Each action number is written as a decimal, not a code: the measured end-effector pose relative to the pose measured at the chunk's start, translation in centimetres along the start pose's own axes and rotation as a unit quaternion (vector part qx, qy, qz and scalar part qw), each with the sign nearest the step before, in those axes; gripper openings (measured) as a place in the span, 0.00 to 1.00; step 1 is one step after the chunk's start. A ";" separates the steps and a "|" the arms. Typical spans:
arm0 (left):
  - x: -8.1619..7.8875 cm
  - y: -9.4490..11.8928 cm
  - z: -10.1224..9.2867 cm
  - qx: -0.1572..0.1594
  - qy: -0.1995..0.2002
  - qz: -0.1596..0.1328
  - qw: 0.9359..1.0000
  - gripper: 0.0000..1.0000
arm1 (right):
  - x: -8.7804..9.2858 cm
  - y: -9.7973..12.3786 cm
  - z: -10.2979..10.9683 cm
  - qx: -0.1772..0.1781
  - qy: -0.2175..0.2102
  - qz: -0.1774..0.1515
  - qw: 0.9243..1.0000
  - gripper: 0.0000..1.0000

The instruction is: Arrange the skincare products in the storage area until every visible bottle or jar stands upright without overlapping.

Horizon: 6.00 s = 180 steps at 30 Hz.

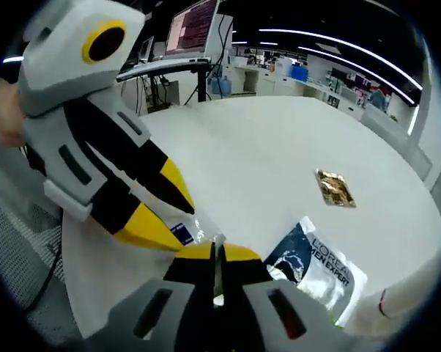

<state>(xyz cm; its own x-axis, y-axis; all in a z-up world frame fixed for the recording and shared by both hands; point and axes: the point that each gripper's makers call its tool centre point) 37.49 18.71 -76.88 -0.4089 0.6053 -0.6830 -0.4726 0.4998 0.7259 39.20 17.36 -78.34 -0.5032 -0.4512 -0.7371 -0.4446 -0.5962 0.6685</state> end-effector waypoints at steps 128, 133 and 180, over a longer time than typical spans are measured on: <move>0.9 4.8 -2.3 -0.010 -0.014 -0.004 1.000 0.52 | 6.0 12.7 -1.8 0.046 -0.098 -0.029 0.994 0.77; 1.0 5.5 -2.1 -0.015 -0.003 -0.008 1.000 0.55 | 6.1 14.2 -2.1 0.056 -0.113 -0.037 0.991 0.83; 1.3 12.0 -5.5 -0.021 0.043 -0.049 0.998 0.89 | 4.6 22.5 -3.9 0.094 -0.206 -0.127 0.966 0.99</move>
<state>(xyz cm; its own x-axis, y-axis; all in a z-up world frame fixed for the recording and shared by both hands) 26.97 22.08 -69.49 -0.4248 0.4981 -0.7559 -0.5447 0.5264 0.6529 29.77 -0.72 -67.11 -0.5945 0.0192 -0.8038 -0.6999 -0.5046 0.5056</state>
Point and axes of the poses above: the point that each gripper's makers call its tool centre point, and the gripper's own axes: y roughly backward along the fingers, z roughly to its left, x roughly out of its underside, and after that the axes turned 14 degrees about -y, right-handed
